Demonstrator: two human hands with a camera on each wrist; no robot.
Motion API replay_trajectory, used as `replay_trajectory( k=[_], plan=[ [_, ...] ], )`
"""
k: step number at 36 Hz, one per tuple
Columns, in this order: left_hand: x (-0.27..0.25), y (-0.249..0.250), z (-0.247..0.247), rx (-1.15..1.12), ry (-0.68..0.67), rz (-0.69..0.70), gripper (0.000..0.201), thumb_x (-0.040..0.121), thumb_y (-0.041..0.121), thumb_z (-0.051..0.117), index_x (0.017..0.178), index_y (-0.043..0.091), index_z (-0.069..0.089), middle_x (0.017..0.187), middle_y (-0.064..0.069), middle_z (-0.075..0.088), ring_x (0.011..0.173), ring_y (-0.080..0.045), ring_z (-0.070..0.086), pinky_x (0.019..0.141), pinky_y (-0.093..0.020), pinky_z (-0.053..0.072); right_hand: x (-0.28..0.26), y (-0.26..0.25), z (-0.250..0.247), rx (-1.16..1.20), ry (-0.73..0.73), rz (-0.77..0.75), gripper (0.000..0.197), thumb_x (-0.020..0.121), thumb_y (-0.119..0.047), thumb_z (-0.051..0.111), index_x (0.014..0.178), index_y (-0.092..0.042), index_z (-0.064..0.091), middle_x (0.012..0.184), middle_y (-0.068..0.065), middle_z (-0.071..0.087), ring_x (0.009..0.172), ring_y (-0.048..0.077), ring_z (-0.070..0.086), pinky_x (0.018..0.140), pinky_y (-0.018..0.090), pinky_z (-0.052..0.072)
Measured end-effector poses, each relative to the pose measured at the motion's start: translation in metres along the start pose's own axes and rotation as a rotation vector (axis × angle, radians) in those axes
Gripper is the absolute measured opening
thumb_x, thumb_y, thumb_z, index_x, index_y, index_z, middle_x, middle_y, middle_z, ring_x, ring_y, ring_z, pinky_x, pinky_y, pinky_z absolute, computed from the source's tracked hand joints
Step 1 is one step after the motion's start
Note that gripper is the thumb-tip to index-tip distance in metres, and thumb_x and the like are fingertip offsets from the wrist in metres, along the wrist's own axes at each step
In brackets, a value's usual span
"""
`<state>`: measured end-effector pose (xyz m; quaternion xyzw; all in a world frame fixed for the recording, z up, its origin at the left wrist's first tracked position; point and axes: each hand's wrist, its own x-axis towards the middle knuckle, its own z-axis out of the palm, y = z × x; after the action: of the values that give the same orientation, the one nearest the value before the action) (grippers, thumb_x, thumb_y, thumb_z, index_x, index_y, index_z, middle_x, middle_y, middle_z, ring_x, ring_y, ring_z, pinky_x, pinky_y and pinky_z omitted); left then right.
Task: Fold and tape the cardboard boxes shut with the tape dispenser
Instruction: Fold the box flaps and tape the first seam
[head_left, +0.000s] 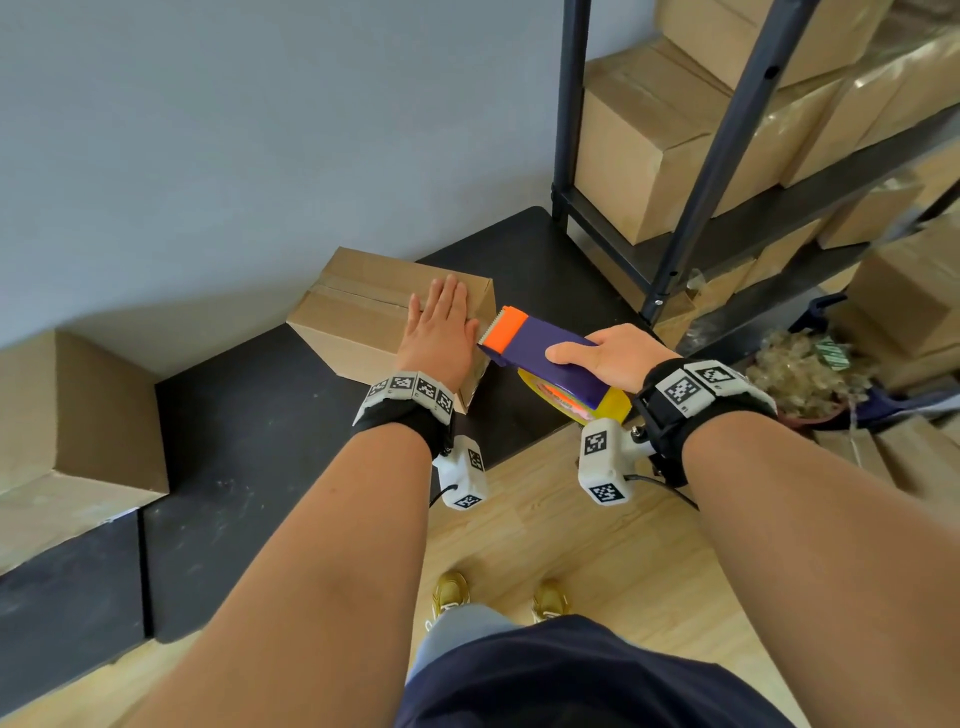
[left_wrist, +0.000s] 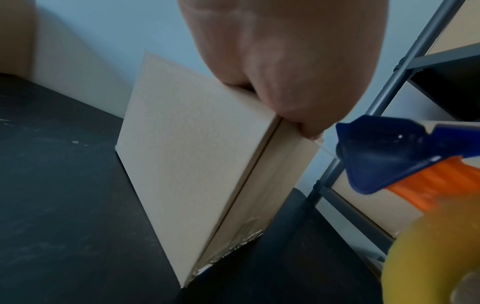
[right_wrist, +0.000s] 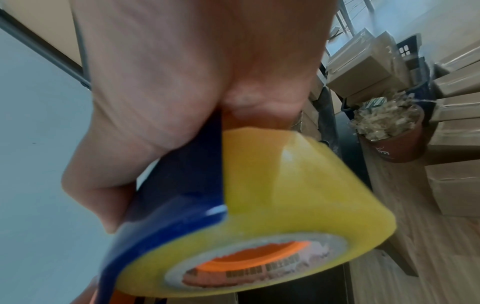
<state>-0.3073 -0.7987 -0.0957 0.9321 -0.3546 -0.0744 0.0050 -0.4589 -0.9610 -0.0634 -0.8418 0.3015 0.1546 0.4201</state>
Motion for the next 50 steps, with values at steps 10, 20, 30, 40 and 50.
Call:
replay_trajectory(
  k=[10, 20, 30, 40, 50],
  plan=[
    [0.003, -0.007, -0.001, -0.024, 0.007, 0.046, 0.055, 0.106, 0.034, 0.018, 0.154, 0.012, 0.004, 0.162, -0.004, -0.001, 0.148, -0.019, -0.007, 0.12, -0.039, -0.006, -0.007, 0.004, -0.009, -0.031, -0.043, -0.011, 0.053, 0.086, -0.062, 0.057, 0.098, -0.011, 0.064, 0.099, 0.011, 0.067, 0.089, 0.023, 0.064, 0.084, 0.034, 0.048],
    [0.003, -0.006, 0.0, -0.03, 0.025, 0.032, 0.054, 0.106, 0.032, 0.02, 0.154, 0.012, 0.005, 0.162, -0.003, 0.0, 0.148, -0.018, -0.006, 0.12, -0.038, -0.006, 0.003, -0.002, -0.005, -0.107, 0.035, 0.042, 0.057, 0.082, -0.064, 0.061, 0.094, -0.009, 0.067, 0.09, 0.009, 0.067, 0.084, 0.023, 0.064, 0.079, 0.033, 0.047],
    [0.0, -0.007, 0.0, -0.068, 0.033, 0.032, 0.057, 0.105, 0.035, 0.023, 0.154, 0.013, 0.004, 0.162, -0.002, -0.001, 0.148, -0.017, -0.006, 0.117, -0.033, -0.007, 0.029, -0.02, 0.015, -0.075, 0.023, 0.133, 0.055, 0.079, -0.063, 0.064, 0.099, -0.011, 0.062, 0.096, 0.009, 0.064, 0.087, 0.024, 0.062, 0.075, 0.032, 0.045],
    [0.0, -0.005, -0.001, -0.016, 0.011, 0.039, 0.062, 0.104, 0.033, 0.029, 0.153, 0.013, -0.003, 0.161, -0.005, -0.006, 0.148, -0.02, -0.01, 0.115, -0.035, -0.01, 0.044, -0.036, 0.018, -0.092, 0.038, 0.177, 0.061, 0.076, -0.066, 0.065, 0.104, -0.012, 0.059, 0.086, 0.006, 0.06, 0.079, 0.021, 0.059, 0.067, 0.029, 0.041],
    [0.001, -0.003, 0.0, 0.019, 0.007, 0.045, 0.063, 0.103, 0.024, 0.033, 0.153, 0.009, -0.003, 0.161, -0.008, -0.008, 0.148, -0.022, -0.01, 0.117, -0.036, -0.009, 0.047, -0.035, 0.015, 0.178, -0.002, 0.239, 0.042, 0.081, -0.057, 0.067, 0.092, -0.017, 0.064, 0.104, 0.01, 0.068, 0.091, 0.026, 0.064, 0.077, 0.032, 0.049]
  ],
)
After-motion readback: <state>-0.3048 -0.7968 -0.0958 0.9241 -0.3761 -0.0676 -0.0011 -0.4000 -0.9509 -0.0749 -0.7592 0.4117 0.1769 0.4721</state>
